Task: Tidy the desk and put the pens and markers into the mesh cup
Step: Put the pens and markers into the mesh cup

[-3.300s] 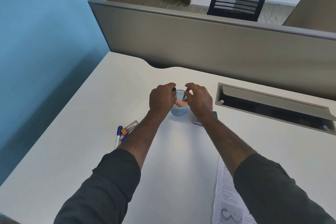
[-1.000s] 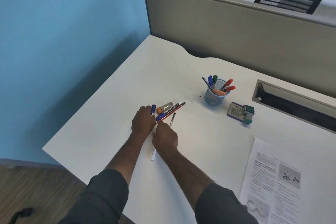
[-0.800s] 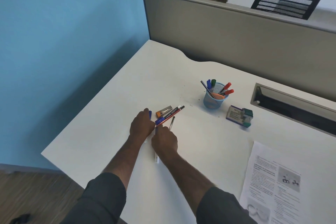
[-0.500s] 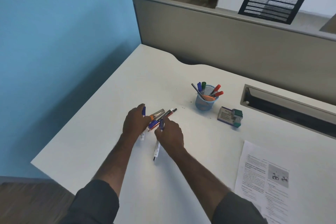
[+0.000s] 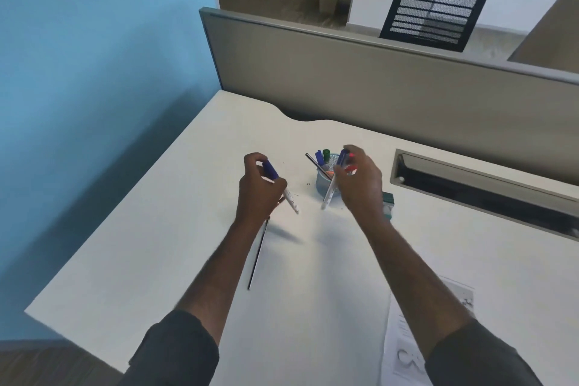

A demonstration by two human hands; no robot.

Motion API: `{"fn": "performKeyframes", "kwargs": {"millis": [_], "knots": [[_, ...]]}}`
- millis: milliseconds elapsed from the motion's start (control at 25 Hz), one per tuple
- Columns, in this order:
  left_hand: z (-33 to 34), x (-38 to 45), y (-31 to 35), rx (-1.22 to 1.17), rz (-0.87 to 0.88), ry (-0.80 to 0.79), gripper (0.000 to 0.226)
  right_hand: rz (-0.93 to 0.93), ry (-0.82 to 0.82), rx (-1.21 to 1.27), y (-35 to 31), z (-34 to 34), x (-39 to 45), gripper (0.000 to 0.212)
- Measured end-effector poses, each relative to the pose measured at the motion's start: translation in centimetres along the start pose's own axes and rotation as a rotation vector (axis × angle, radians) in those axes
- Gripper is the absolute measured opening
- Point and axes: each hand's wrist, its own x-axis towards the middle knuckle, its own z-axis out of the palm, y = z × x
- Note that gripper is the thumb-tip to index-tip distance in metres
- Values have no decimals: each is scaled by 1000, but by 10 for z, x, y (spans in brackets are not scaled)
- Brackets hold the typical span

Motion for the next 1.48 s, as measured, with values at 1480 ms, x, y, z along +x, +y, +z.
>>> {"fn": "performKeyframes", "kwargs": {"millis": [1480], "knots": [[109,51,25,499,325,-24,23,-292,-2,-498,43,5,61,13]]}}
